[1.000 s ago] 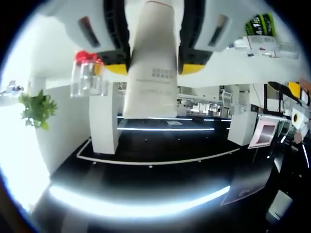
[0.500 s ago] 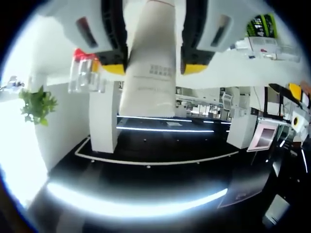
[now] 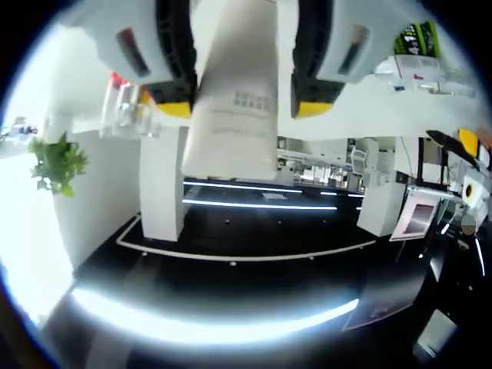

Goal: Arrange the skincare products in the storage area until every visible bottle or jar stands upright without overlapping.

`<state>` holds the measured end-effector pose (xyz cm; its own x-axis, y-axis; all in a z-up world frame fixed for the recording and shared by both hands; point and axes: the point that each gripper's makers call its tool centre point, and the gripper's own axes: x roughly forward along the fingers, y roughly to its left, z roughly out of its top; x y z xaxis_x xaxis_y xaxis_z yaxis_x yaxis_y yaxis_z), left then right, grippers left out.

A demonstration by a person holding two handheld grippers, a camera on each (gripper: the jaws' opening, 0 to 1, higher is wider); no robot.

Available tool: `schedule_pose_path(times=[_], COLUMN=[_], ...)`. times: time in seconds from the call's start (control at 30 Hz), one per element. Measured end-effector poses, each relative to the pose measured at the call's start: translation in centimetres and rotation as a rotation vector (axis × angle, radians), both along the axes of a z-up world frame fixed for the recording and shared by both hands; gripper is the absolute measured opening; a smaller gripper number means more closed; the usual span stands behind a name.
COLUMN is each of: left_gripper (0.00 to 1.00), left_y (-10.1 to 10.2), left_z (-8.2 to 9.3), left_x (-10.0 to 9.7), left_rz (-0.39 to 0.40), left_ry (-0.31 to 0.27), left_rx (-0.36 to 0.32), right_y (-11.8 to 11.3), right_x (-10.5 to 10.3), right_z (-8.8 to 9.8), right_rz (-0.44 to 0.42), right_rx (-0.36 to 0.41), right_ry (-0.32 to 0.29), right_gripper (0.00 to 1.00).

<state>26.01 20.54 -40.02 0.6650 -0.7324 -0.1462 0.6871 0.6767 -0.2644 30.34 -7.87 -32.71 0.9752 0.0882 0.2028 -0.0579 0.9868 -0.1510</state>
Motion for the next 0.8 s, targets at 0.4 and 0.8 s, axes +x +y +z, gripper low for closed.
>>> schedule_pose_path(times=[0.4,0.8], left_gripper=[0.84,0.84], left_y=[0.1,0.1], left_z=[-0.3,-0.4], left_x=[0.2,0.2], left_rz=[0.004,0.002], left_ry=[0.007,0.013], left_rx=[0.001,-0.004], right_y=[0.2,0.1], right_x=[0.5,0.6], right_z=[0.4,1.4], right_rz=[0.009,0.002], right_rx=[-0.008,-0.022], right_ry=[-0.006,-0.017], right_gripper=[0.55,0.55])
